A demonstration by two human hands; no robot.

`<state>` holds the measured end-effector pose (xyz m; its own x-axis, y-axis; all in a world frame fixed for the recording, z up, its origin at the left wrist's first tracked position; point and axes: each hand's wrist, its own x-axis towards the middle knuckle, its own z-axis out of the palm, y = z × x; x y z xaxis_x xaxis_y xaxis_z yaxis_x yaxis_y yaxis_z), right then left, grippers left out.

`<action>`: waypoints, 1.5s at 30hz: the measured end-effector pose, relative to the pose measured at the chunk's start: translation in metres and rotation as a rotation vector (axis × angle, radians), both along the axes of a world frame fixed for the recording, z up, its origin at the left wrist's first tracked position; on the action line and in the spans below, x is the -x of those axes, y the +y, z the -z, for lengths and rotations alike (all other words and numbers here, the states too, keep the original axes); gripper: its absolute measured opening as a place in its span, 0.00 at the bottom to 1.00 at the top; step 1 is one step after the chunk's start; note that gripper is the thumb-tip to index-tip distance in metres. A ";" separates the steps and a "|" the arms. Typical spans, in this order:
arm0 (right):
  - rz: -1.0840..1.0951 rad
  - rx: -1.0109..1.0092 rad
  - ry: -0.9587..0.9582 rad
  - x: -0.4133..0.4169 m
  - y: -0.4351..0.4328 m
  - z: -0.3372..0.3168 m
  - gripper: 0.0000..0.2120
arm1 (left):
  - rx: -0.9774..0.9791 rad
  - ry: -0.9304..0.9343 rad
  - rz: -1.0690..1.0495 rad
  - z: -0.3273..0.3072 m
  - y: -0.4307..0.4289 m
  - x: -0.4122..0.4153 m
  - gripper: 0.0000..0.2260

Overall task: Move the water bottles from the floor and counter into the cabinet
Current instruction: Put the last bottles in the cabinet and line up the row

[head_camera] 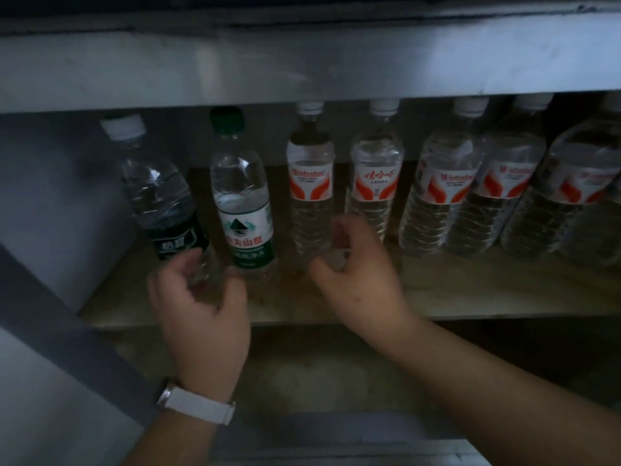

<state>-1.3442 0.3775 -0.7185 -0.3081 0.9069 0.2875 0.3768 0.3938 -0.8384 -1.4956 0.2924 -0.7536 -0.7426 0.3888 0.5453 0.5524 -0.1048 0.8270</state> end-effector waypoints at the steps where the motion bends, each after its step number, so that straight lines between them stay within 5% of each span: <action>1: -0.023 0.013 -0.014 0.007 -0.002 0.001 0.27 | -0.003 -0.007 -0.031 0.000 -0.001 0.008 0.22; 15: -0.096 0.150 0.058 0.093 -0.005 0.011 0.31 | 0.171 -0.108 0.006 -0.004 0.018 0.073 0.36; 29: 0.098 0.039 0.029 0.133 0.018 0.015 0.26 | 0.233 -0.169 0.182 -0.020 0.046 0.105 0.28; 45: -0.035 0.051 -0.010 0.132 0.038 0.018 0.28 | 0.233 -0.207 0.259 -0.013 0.058 0.113 0.28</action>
<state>-1.4759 0.4153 -0.7364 -0.3423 0.9090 0.2379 0.3725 0.3637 -0.8538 -1.6091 0.3505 -0.7408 -0.6885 0.6731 0.2699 0.3518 -0.0154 0.9359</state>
